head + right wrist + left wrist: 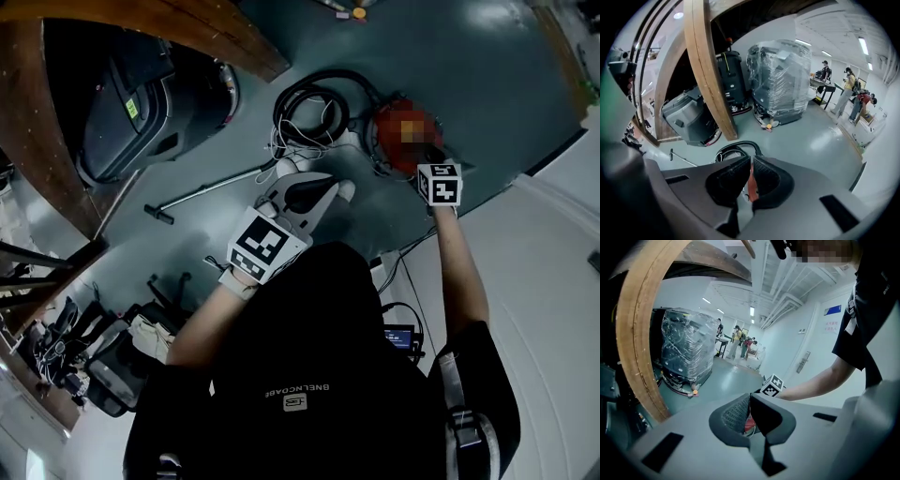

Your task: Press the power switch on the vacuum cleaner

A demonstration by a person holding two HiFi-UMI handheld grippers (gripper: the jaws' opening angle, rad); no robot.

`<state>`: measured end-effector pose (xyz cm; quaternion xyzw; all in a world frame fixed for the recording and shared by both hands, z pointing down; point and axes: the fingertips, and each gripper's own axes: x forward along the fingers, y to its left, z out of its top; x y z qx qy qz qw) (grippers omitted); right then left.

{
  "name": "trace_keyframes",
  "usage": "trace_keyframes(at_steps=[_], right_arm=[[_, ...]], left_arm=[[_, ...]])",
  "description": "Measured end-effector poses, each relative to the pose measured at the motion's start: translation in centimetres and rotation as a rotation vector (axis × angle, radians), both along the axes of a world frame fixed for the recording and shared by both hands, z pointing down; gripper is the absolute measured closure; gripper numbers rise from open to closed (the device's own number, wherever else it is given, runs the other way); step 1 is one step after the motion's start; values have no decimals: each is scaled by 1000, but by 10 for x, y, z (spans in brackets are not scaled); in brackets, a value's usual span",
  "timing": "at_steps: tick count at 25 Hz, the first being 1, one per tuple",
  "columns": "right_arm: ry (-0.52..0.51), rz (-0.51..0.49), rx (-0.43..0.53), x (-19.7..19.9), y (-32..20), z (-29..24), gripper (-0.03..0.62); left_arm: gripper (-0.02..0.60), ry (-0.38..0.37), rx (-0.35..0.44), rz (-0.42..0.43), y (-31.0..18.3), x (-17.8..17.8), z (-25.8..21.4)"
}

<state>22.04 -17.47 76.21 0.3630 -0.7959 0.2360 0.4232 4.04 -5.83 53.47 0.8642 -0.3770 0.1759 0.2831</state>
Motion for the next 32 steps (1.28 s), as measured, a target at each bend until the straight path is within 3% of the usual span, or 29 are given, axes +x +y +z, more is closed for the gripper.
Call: trace_keyframes(at_steps=[15, 32], right_arm=[[147, -90, -122, -5, -14, 164, 559], [251, -9, -161, 6, -42, 278, 559]], left_arm=[[566, -58, -120, -81, 21, -37, 92], [566, -71, -256, -152, 53, -52, 192]])
